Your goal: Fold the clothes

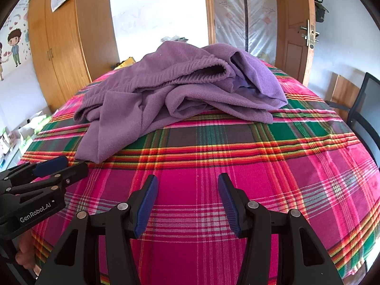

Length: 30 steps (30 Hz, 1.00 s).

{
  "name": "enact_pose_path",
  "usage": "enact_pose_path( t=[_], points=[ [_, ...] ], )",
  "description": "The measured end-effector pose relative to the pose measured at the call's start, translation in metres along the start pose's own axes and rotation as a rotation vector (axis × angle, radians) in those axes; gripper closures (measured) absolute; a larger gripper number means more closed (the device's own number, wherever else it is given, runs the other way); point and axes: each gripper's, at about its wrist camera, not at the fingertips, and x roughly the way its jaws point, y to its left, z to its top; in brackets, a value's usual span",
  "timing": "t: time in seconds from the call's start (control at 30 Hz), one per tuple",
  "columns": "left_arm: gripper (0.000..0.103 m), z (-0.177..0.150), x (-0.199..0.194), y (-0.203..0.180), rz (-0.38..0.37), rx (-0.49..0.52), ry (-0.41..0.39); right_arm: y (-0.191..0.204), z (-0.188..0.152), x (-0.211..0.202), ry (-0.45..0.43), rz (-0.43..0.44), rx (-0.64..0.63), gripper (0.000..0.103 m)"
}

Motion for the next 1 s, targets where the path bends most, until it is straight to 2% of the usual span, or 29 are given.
enact_pose_path(
  t=[1.0],
  points=[
    [0.054, 0.0004, 0.0018, 0.0006, 0.019, 0.007, -0.005, -0.0004, -0.0007, -0.0020, 0.004, 0.000, -0.007, 0.048]
  ],
)
